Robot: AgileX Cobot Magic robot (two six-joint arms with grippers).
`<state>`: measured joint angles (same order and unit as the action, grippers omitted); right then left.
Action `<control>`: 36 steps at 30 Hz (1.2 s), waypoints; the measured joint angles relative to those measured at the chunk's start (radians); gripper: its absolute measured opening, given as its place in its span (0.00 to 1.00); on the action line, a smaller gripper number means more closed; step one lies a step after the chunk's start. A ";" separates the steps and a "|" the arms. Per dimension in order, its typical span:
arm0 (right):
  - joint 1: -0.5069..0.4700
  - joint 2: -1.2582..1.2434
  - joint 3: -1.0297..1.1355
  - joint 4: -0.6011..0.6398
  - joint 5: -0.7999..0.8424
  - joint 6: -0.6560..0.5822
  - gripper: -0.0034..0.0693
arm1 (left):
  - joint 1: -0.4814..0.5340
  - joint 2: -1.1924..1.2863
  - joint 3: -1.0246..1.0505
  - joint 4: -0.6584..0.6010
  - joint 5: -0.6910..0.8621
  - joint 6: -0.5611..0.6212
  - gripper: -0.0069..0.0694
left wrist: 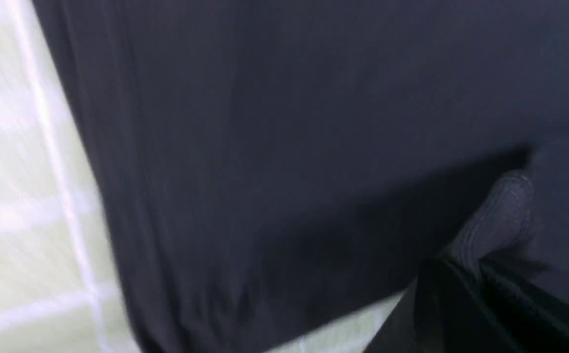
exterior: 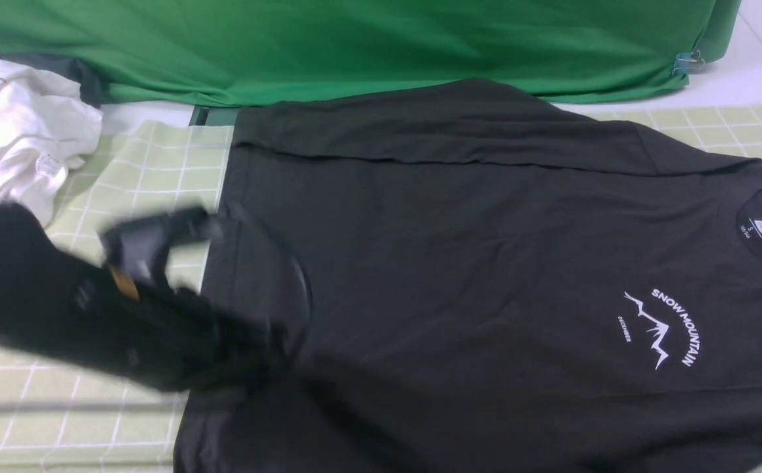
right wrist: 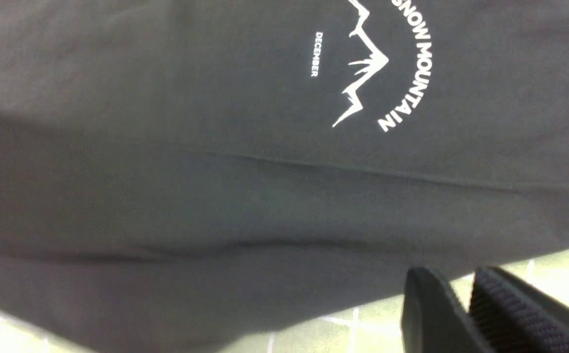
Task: Fold a long-sleeved shirt over a green coffee tablecloth.
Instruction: 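Fold the left side of the black T-shirt inward over its body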
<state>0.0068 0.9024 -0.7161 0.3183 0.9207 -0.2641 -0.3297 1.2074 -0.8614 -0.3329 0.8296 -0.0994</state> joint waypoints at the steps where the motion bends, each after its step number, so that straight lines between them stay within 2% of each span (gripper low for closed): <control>1: 0.000 0.000 0.000 0.000 0.000 0.000 0.23 | 0.000 -0.003 -0.021 0.016 0.019 -0.017 0.12; 5: 0.000 0.000 0.000 0.001 -0.023 0.000 0.23 | 0.000 0.008 -0.197 0.141 0.111 -0.082 0.12; 9: 0.000 0.000 0.000 0.001 -0.031 -0.001 0.24 | 0.004 0.089 -0.300 0.191 0.116 -0.093 0.12; 20: 0.000 0.000 0.000 0.000 -0.035 -0.001 0.26 | 0.170 0.537 -0.425 0.193 0.029 -0.097 0.12; 25: 0.000 0.000 0.000 0.001 -0.060 -0.001 0.27 | 0.195 0.641 -0.444 0.167 0.019 -0.098 0.12; 30: 0.000 0.000 0.000 0.001 -0.066 -0.001 0.28 | 0.196 0.681 -0.445 0.165 0.025 -0.098 0.23; 32: 0.000 0.000 0.000 0.001 -0.066 -0.001 0.29 | 0.197 0.680 -0.457 0.187 0.034 -0.098 0.33; 33: 0.000 0.000 0.000 0.001 -0.066 -0.001 0.29 | 0.197 0.680 -0.461 0.190 0.036 -0.098 0.34; 34: 0.000 0.000 0.000 0.001 -0.066 -0.001 0.29 | 0.198 0.680 -0.480 0.219 0.051 -0.098 0.42; 36: 0.000 0.000 0.000 0.001 -0.066 -0.001 0.29 | 0.199 0.680 -0.504 0.243 0.074 -0.099 0.49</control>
<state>0.0068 0.9024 -0.7161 0.3195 0.8542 -0.2649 -0.1305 1.8878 -1.3658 -0.0895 0.9031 -0.1988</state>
